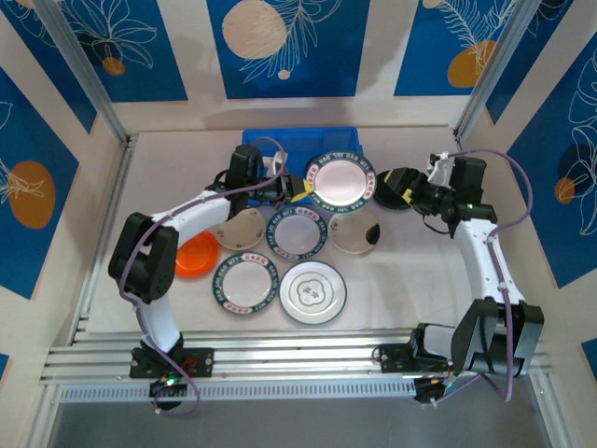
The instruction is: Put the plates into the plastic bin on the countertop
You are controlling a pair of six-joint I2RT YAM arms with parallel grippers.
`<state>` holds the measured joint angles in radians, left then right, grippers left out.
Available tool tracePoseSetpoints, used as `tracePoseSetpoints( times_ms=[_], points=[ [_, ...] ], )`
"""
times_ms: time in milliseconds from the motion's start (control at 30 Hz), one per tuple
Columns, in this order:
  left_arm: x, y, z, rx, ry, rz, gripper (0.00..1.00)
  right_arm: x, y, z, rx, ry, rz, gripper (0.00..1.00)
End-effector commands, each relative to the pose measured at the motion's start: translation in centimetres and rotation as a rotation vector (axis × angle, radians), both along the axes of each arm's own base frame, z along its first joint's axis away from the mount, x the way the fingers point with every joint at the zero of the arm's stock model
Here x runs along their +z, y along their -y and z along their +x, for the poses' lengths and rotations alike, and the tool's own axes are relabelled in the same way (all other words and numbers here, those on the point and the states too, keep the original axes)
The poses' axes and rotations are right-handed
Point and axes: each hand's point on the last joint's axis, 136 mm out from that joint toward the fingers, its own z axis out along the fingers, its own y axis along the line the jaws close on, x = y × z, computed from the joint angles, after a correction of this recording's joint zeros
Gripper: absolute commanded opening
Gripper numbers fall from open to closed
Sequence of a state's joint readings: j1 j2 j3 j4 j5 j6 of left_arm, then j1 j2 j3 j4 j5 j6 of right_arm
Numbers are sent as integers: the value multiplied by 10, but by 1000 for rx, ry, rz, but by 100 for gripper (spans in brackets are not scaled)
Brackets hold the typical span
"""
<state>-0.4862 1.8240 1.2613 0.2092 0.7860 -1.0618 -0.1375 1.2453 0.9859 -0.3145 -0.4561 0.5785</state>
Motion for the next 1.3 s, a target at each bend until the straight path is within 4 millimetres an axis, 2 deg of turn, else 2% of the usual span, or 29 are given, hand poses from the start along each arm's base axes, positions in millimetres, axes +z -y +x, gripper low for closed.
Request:
tracePoseSetpoints(
  times_ms=[0,233,367,400,500,633,667,700,767,800,833,900,1000,1100,1267],
  points=[
    [37,7,-6,-55,72,-107,0,6,-18,0,70,30,41,74],
    [38,5,-10,-63,78,-92,0,3,-43,11,115,15,47,63],
    [37,3,-13,-64,85,-76,0,0,-54,18,131,2,45,46],
    [36,2,-13,-64,84,-73,0,0,-57,20,135,1,46,38],
    [32,1,-15,-60,81,-63,0,0,-61,25,131,-7,39,1],
    [27,-8,-13,-41,86,-22,0,3,-67,31,134,-2,23,0],
    [24,-13,-10,-29,89,-1,3,4,-69,33,140,-1,19,0],
    [22,-21,-8,-11,98,27,20,5,-73,35,149,-2,15,0],
    [19,-40,-2,38,119,95,42,8,-78,42,160,-1,5,0],
    [18,-51,1,68,136,129,58,10,-81,47,165,-1,0,0],
    [16,-62,4,93,139,164,67,11,-85,51,172,-1,-4,0],
    [16,-88,11,158,161,225,78,14,-94,63,188,-6,-19,0],
    [17,-124,18,245,181,284,85,12,-106,84,204,-20,-40,0],
    [17,-152,21,309,198,344,87,2,-119,105,221,-52,-71,0],
    [19,-175,19,358,219,399,87,-13,-144,137,259,-81,-75,0]
  ],
)
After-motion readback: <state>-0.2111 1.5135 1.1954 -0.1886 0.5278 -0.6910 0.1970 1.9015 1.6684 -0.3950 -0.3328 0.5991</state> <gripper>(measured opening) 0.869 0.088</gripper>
